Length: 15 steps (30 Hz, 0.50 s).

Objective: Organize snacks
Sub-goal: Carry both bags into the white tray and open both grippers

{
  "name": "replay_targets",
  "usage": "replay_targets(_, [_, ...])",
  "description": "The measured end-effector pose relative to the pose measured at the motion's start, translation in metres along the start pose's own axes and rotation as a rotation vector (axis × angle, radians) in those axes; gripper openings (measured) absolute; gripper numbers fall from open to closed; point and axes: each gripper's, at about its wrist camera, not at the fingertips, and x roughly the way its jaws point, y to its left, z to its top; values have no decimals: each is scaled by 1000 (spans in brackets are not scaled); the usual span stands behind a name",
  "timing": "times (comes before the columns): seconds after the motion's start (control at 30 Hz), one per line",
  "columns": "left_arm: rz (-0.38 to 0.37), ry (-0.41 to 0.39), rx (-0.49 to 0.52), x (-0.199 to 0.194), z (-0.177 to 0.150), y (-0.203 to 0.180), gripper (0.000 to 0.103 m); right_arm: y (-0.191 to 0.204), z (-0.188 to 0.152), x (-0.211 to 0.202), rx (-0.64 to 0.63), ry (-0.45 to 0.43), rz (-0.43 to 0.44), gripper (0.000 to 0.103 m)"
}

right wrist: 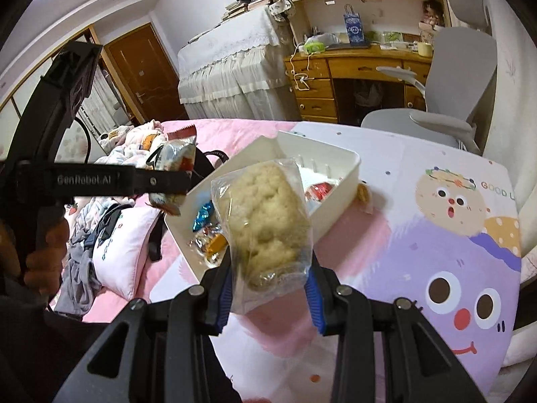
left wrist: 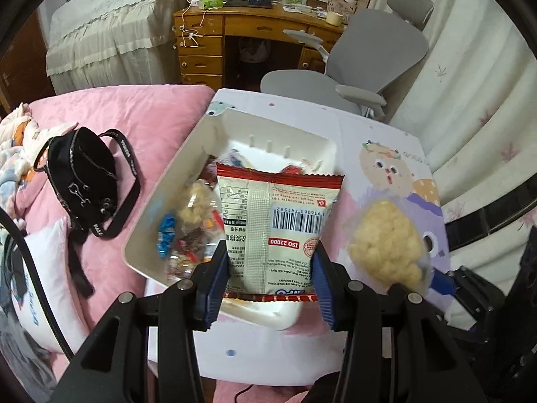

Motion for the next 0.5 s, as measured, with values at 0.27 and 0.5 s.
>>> replay_targets(0.27, [-66, -9, 48, 5, 2, 56, 46, 46, 9, 18, 58, -26, -95, 37])
replay_targets(0.5, [-124, -43, 121, 13, 21, 89, 46, 78, 10, 42, 127, -39, -173, 37])
